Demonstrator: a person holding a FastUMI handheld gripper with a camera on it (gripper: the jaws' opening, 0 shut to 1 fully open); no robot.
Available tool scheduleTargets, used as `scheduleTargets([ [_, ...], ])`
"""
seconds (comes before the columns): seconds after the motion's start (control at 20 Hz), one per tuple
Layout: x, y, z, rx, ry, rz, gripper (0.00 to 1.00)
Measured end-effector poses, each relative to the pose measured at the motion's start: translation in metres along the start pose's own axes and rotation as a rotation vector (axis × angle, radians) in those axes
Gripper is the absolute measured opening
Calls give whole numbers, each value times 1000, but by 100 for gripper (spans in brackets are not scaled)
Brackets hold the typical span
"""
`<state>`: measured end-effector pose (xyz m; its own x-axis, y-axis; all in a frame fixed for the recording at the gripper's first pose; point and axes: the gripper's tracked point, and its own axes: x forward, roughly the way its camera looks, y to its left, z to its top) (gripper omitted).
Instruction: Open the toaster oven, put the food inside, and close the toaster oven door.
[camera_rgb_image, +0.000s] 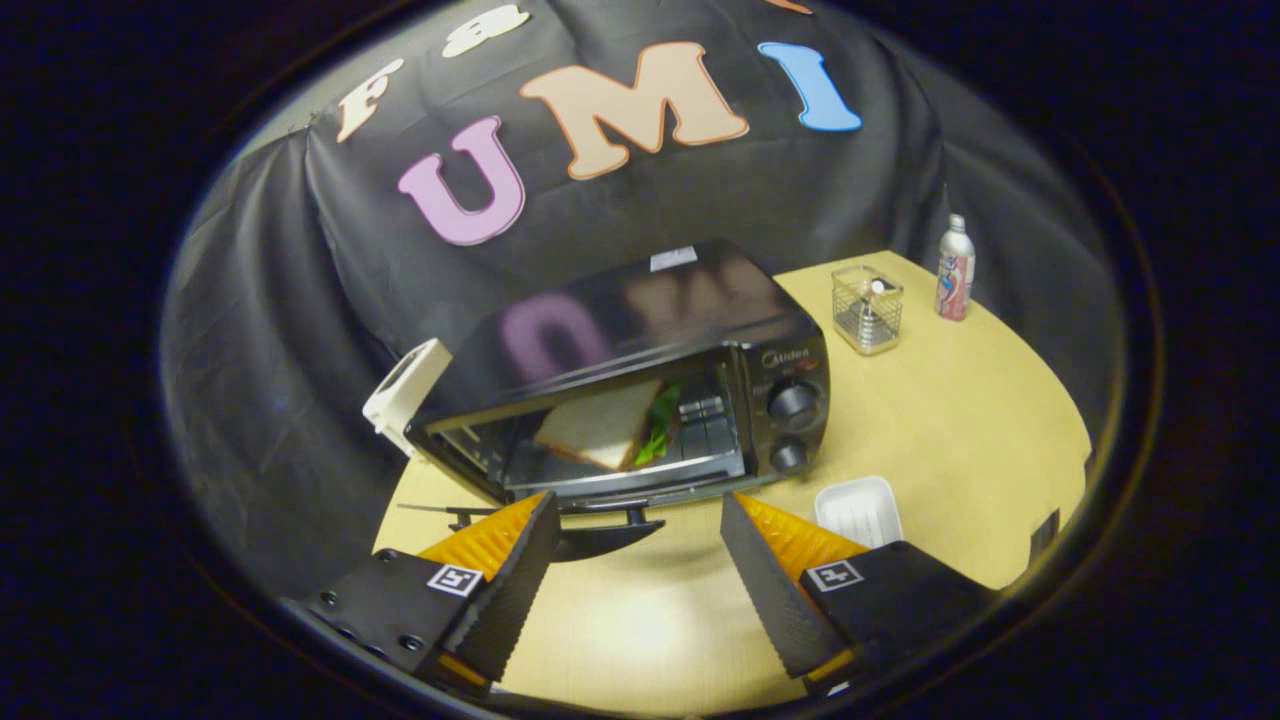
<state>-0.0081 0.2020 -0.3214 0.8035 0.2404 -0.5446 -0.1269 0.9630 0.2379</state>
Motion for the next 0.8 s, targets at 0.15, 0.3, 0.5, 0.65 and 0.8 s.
scheduleTargets([
  [0.15, 16, 5, 26, -11, -87, -6, 100],
  [0.3, 30, 9, 44, -36, -152, -15, 100],
  [0.5, 38, 11, 52, -66, -177, -20, 100],
  [0.65, 39, 10, 56, -77, -188, -18, 100],
  [0.8, 38, 11, 56, -78, -187, -17, 100],
])
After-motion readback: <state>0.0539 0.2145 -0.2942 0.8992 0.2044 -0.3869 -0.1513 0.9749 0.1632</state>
